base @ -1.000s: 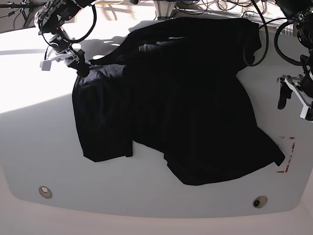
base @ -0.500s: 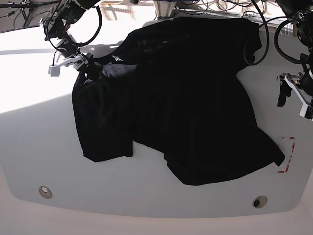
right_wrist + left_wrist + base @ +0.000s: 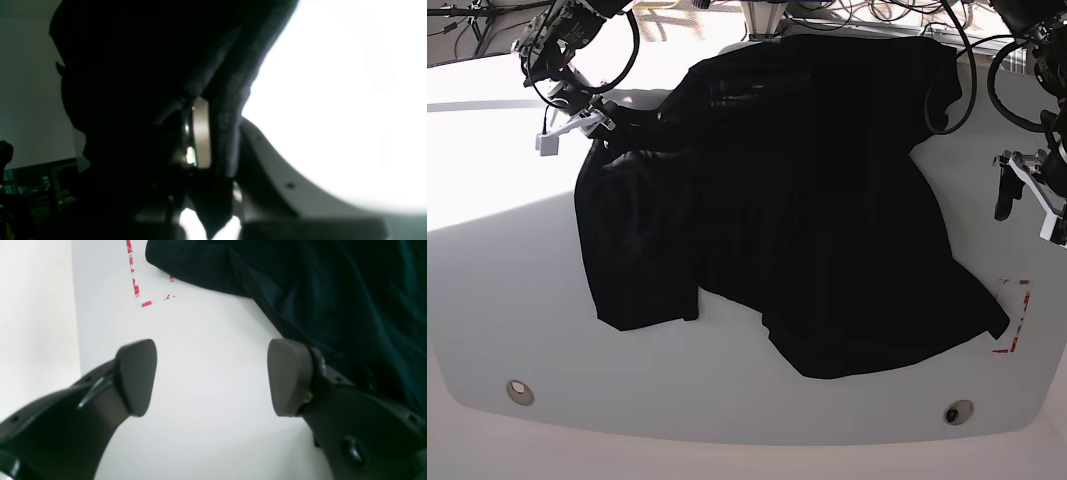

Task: Fold the T-shirt properly
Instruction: 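Grasp the shirt hem corner with the left gripper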

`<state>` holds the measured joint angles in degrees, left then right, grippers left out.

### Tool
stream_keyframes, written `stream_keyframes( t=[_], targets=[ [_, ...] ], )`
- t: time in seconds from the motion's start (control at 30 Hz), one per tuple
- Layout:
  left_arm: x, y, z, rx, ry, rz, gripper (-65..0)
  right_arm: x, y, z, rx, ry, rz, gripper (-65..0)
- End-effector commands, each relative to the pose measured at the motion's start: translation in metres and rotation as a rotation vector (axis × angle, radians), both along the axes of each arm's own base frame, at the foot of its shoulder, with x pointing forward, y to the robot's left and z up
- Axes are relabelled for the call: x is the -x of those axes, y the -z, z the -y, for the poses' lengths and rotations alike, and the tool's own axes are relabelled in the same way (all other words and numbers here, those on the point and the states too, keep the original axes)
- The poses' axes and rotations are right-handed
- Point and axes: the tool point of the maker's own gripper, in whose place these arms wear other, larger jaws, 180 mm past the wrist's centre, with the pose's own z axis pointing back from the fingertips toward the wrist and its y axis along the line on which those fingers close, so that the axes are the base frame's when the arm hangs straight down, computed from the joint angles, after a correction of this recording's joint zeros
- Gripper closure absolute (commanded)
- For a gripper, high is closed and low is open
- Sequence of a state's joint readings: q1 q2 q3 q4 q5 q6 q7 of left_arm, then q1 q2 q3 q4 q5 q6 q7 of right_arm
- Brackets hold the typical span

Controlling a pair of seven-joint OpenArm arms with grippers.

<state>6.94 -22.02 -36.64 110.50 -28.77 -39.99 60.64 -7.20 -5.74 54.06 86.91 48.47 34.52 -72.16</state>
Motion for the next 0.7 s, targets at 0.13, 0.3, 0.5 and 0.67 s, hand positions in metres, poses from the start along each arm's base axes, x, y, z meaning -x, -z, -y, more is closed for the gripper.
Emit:
stream_keyframes(
  t=[0.13,0.3,0.5,0.67],
  targets=[
    [-0.032,-0.001,-0.012,0.038,-0.026,0.021,-49.0,-0.011,-0.01,0.005,0.031,-0.036,0.031,-0.8],
    [-0.054,0.01,-0.031,0.12,-0.09,0.001,-49.0,-0.011,-0.011,0.009,0.045,-0.043,0.032,0.0],
    [-0.087,0.029,-0.054,0.226,-0.181,-0.049,-49.2,-0.016,-0.015,0.009,0.066,-0.07,0.045,0.0],
    [-0.116,0.04,-0.058,0.34,-0.212,-0.03,-49.2,-0.026,-0.027,0.01,0.116,-0.101,0.088,0.0]
  ],
)
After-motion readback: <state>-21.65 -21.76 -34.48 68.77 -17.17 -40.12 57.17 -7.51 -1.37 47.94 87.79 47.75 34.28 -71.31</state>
